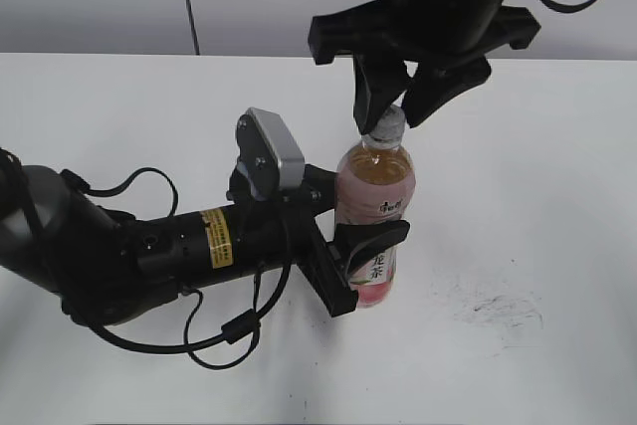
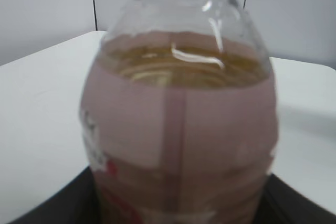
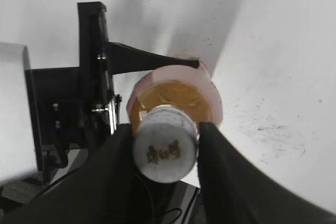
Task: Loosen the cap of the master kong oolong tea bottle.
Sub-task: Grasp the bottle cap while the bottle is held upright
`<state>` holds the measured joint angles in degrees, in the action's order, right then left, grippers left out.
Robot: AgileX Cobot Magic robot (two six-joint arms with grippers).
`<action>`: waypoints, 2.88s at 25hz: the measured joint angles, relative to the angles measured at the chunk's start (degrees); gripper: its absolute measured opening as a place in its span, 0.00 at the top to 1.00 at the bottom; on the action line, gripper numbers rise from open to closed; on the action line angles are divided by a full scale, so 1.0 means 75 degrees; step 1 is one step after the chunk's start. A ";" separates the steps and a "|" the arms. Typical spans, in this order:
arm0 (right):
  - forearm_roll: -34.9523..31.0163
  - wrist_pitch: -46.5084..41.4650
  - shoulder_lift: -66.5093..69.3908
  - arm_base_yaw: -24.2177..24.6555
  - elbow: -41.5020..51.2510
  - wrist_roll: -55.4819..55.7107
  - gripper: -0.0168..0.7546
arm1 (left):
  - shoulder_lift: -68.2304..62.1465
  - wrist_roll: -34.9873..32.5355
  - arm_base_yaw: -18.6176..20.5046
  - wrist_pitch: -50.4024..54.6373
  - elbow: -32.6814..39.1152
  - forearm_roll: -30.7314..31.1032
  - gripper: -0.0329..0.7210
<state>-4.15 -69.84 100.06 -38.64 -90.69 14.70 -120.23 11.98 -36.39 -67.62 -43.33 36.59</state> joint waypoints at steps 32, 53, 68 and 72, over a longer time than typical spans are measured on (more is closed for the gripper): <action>-0.0585 0.0087 -0.0149 0.0000 0.0002 -1.0834 0.25 | 0.0000 -0.0011 0.0000 0.0000 0.0000 0.0049 0.45; -0.0232 0.0021 -0.0036 0.0000 -0.0322 0.0108 0.39 | 0.0000 0.0003 0.0000 0.0000 0.0000 0.0063 0.45; -0.0265 0.0014 -0.0012 0.0000 -0.0264 0.0116 0.45 | 0.0000 0.0003 0.0000 -0.0007 0.0000 0.0078 0.45; -0.0265 0.0005 -0.0008 0.0000 0.0002 0.0182 0.45 | 0.0000 0.0003 0.0000 -0.0007 0.0000 0.0078 0.45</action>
<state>-6.13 -69.80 100.00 -38.64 -90.68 16.07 -120.23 12.01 -36.39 -67.68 -43.33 37.18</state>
